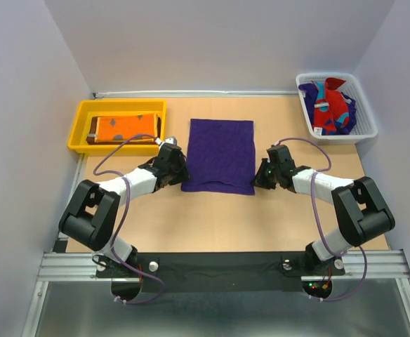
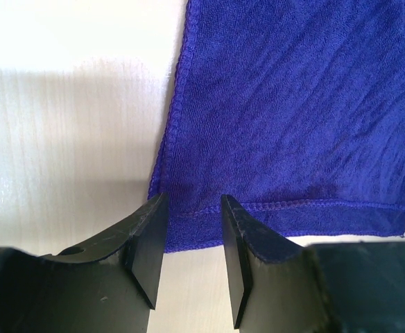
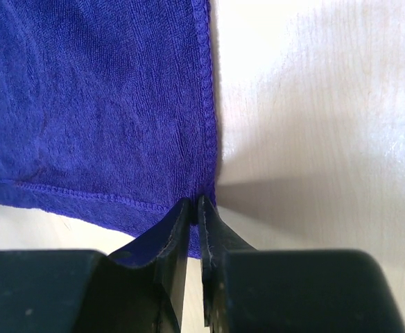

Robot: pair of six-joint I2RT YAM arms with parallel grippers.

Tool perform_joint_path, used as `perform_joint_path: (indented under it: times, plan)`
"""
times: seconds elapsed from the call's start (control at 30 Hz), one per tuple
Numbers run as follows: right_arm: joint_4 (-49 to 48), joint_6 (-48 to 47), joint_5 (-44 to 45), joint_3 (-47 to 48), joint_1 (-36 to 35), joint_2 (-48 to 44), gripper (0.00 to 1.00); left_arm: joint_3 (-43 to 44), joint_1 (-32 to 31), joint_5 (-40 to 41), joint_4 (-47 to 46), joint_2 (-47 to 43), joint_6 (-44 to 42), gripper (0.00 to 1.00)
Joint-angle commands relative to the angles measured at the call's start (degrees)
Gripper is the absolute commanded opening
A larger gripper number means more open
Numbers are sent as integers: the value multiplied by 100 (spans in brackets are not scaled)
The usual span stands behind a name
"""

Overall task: Fold and stack the towels
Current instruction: Fold the towel

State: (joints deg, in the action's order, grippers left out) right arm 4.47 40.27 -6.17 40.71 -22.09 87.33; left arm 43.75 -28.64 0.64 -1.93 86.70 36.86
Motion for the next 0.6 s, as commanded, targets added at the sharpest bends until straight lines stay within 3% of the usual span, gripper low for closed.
perform_joint_path:
  times: [0.0,0.17,0.57]
  plan:
    - [-148,-72,-86,218,20,-199,17,196,-10,120,-35,5,-100,47]
    - [-139,-63,-147,253,20,-322,21,222,-10,129,-9,32,-135,47]
    - [-157,-37,-86,271,3,-94,22,248,-10,85,-18,102,-135,47]
